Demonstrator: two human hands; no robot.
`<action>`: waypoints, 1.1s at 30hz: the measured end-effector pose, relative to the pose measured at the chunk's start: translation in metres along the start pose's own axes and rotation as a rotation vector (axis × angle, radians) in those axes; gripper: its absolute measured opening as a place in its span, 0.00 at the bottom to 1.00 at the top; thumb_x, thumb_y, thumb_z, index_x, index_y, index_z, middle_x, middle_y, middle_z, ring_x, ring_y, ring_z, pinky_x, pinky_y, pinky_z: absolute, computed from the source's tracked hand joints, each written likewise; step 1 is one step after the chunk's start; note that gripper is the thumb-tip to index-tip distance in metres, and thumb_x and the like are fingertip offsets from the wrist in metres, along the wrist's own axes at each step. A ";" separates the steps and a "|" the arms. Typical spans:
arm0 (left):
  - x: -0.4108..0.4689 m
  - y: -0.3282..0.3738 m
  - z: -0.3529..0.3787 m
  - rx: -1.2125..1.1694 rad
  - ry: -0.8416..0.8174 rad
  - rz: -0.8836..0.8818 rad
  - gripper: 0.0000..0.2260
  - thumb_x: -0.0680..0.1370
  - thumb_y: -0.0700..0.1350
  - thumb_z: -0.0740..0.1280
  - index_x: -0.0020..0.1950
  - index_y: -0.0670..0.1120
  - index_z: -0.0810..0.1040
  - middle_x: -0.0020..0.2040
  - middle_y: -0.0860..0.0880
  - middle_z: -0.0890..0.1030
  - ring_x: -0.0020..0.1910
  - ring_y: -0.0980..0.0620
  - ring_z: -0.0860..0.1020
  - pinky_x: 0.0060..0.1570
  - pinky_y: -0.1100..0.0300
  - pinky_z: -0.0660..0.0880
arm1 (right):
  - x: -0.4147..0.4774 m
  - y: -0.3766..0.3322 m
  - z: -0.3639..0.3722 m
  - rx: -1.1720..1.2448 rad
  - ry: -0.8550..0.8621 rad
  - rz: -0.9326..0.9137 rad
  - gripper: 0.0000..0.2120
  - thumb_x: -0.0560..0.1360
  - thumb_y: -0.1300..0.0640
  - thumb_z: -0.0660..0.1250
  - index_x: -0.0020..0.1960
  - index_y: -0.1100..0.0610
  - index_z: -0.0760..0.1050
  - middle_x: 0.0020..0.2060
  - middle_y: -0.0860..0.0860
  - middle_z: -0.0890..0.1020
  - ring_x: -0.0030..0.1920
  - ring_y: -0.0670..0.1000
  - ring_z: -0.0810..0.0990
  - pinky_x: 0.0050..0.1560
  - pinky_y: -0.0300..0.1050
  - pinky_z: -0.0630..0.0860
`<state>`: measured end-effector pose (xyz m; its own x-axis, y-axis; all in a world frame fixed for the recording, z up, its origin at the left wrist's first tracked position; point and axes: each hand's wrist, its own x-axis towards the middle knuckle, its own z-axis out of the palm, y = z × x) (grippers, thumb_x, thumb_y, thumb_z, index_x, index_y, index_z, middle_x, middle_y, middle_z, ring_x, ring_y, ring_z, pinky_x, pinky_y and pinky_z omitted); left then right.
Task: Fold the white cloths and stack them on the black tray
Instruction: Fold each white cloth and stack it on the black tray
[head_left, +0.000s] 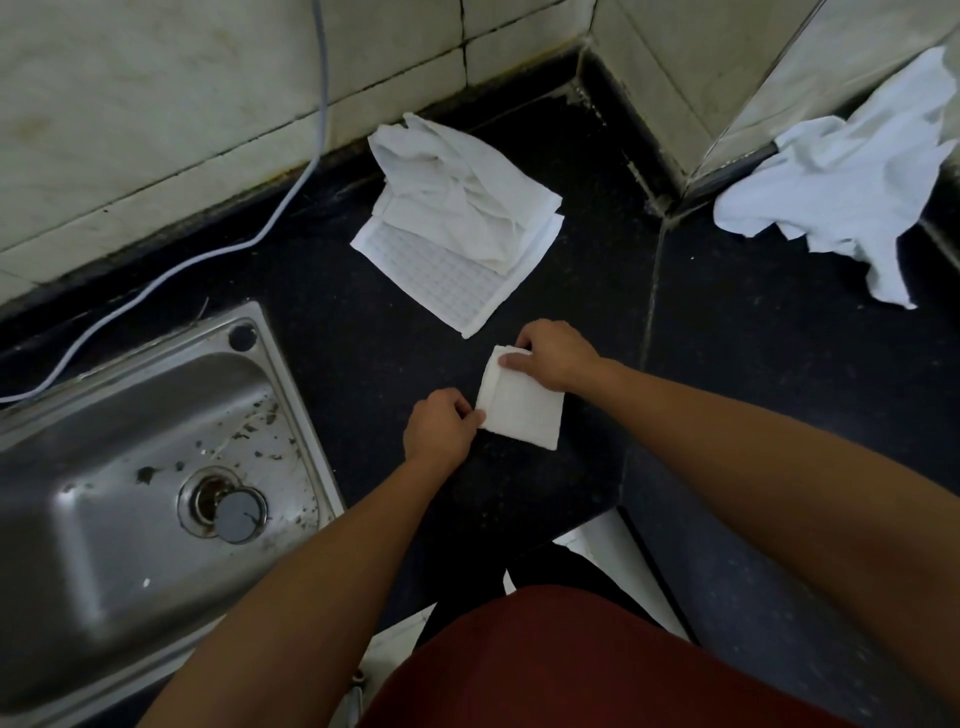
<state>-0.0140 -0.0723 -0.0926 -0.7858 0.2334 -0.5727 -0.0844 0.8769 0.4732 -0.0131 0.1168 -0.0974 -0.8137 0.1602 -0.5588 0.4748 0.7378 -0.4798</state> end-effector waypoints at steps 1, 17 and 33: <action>0.000 0.000 0.000 0.004 -0.001 0.001 0.07 0.75 0.50 0.70 0.41 0.48 0.77 0.35 0.51 0.77 0.39 0.51 0.78 0.40 0.53 0.78 | -0.001 0.001 0.000 -0.033 -0.004 -0.011 0.19 0.75 0.41 0.66 0.52 0.57 0.76 0.45 0.52 0.78 0.44 0.51 0.77 0.40 0.46 0.73; -0.014 0.007 -0.034 0.318 -0.025 0.240 0.06 0.77 0.48 0.66 0.43 0.47 0.76 0.42 0.49 0.79 0.44 0.48 0.77 0.37 0.57 0.71 | -0.089 0.025 -0.031 -0.306 0.334 -0.111 0.18 0.81 0.42 0.54 0.55 0.57 0.69 0.43 0.55 0.81 0.43 0.60 0.79 0.39 0.49 0.69; -0.148 0.123 0.022 0.770 -0.172 1.095 0.07 0.78 0.48 0.63 0.49 0.48 0.78 0.45 0.47 0.81 0.46 0.45 0.79 0.39 0.56 0.72 | -0.386 0.098 0.028 -0.189 0.750 0.474 0.17 0.81 0.42 0.52 0.53 0.55 0.68 0.49 0.51 0.80 0.44 0.57 0.79 0.39 0.50 0.72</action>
<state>0.1056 0.0104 0.0358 -0.1362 0.9590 -0.2486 0.9388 0.2052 0.2769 0.3571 0.1087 0.0519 -0.5834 0.8106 -0.0507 0.8063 0.5706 -0.1561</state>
